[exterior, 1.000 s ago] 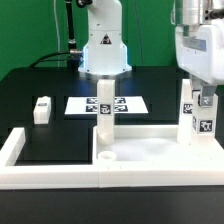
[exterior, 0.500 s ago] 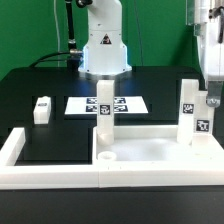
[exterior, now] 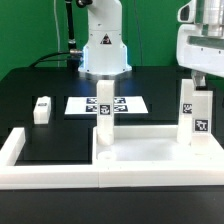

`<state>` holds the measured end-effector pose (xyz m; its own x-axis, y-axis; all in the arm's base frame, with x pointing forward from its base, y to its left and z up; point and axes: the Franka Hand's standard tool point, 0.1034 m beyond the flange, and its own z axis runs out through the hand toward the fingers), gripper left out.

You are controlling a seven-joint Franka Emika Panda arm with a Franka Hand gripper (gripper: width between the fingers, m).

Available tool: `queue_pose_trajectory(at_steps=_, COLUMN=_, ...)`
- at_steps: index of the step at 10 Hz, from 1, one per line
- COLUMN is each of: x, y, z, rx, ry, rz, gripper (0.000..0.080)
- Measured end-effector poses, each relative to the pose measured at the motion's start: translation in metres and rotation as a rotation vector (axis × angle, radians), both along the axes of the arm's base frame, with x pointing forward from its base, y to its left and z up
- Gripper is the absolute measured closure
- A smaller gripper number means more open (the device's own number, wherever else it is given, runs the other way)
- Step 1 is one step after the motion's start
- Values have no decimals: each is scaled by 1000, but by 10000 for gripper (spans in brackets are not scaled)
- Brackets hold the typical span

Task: Assemble desk

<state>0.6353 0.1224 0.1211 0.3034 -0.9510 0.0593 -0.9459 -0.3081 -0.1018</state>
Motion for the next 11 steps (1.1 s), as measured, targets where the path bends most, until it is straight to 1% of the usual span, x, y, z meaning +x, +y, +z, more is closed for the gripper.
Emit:
queue_pose_trajectory(at_steps=1, x=0, y=0, z=0, rx=-8, ry=2, rz=68, gripper=151)
queue_pose_trajectory(at_steps=2, x=1, y=-3, z=0, rx=-25, ry=4, rz=183, gripper=150)
queue_pose_trajectory(at_steps=3, x=2, y=-11, z=0, rx=-57, ry=11, rz=383, gripper=150)
queue_pose_trajectory(at_steps=4, x=3, y=-12, z=1, rx=-72, ry=12, rz=486, gripper=150)
queue_pose_trajectory(at_steps=6, x=5, y=-11, z=1, rx=-71, ry=-3, rz=455, gripper=150)
queue_pose_trajectory(at_steps=7, x=5, y=-11, z=1, rx=-71, ry=-2, rz=457, gripper=247)
queue_pose_trajectory(at_steps=8, x=5, y=-11, z=1, rx=-62, ry=-5, rz=397, gripper=408)
queue_pose_trajectory(at_steps=9, x=5, y=-11, z=1, rx=-52, ry=-7, rz=315, gripper=408)
queue_pose_trajectory(at_steps=10, x=5, y=-10, z=1, rx=-49, ry=-9, rz=293, gripper=509)
queue_pose_trajectory(at_steps=11, x=5, y=-10, z=1, rx=-39, ry=-11, rz=215, gripper=509)
